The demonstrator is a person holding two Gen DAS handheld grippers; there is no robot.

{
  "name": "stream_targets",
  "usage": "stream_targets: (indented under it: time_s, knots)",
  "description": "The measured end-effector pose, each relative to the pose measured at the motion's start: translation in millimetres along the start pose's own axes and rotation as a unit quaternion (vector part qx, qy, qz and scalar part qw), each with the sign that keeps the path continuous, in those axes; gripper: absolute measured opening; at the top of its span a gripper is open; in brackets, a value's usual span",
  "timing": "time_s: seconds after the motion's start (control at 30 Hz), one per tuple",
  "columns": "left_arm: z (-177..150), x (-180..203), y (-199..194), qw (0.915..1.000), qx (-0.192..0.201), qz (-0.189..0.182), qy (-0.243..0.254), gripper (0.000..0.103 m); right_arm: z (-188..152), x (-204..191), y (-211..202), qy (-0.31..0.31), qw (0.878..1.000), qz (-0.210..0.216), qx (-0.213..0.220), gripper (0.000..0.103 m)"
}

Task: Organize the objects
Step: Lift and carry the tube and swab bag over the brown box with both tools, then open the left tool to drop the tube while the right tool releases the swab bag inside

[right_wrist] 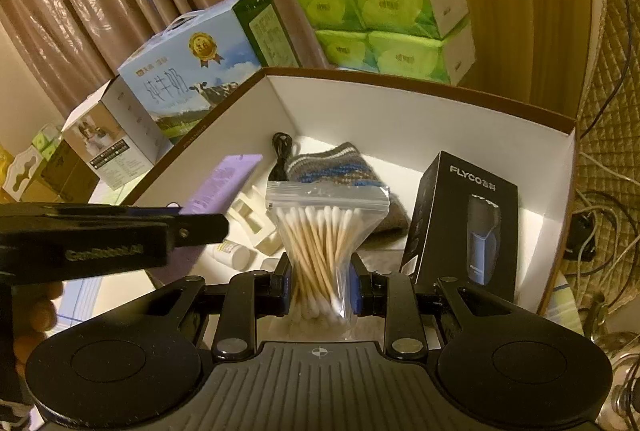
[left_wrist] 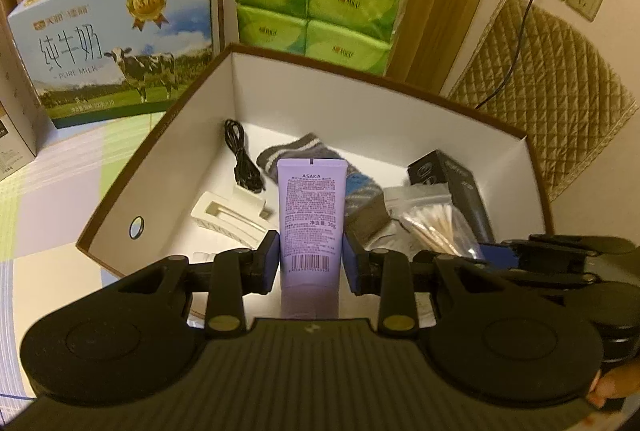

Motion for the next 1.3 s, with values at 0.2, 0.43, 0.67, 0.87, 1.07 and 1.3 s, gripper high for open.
stream_targets:
  time_s: [0.2, 0.43, 0.67, 0.87, 1.07, 1.3]
  knots:
    - [-2, 1, 17, 0.9997, -0.02, 0.004, 0.011, 0.029, 2, 3, 9, 0.004, 1.0, 0.001, -0.007, 0.024]
    - [-5, -2, 30, 0.9991, -0.038, 0.007, 0.019, 0.028, 2, 4, 14, 0.007, 1.0, 0.003, -0.014, 0.024]
    - [-4, -6, 25, 0.9986, -0.029, 0.023, 0.039, 0.038, 2, 3, 18, 0.013, 1.0, 0.007, -0.018, 0.024]
    - [-5, -14, 21, 0.9985, -0.027, 0.032, 0.034, 0.046, 1, -1, 21, 0.014, 1.0, 0.01, -0.021, 0.024]
    - [-6, -19, 14, 0.9985, -0.022, 0.04, 0.03, 0.061, 4, -4, 23, 0.018, 1.0, 0.021, -0.006, 0.037]
    - [-7, -25, 5, 0.9982, -0.017, 0.053, 0.023, 0.075, 3, -4, 16, 0.013, 1.0, 0.02, 0.007, 0.066]
Point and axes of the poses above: each gripper's, at about its wrist camera, not at the fingertips, and y roughly the way its jaws point, x to its right, z to its top, the point moved 2 cm from there along y, roughly the way its jaws point, and after that the axes turned 4 degrees about y, right-handed, at the moved point
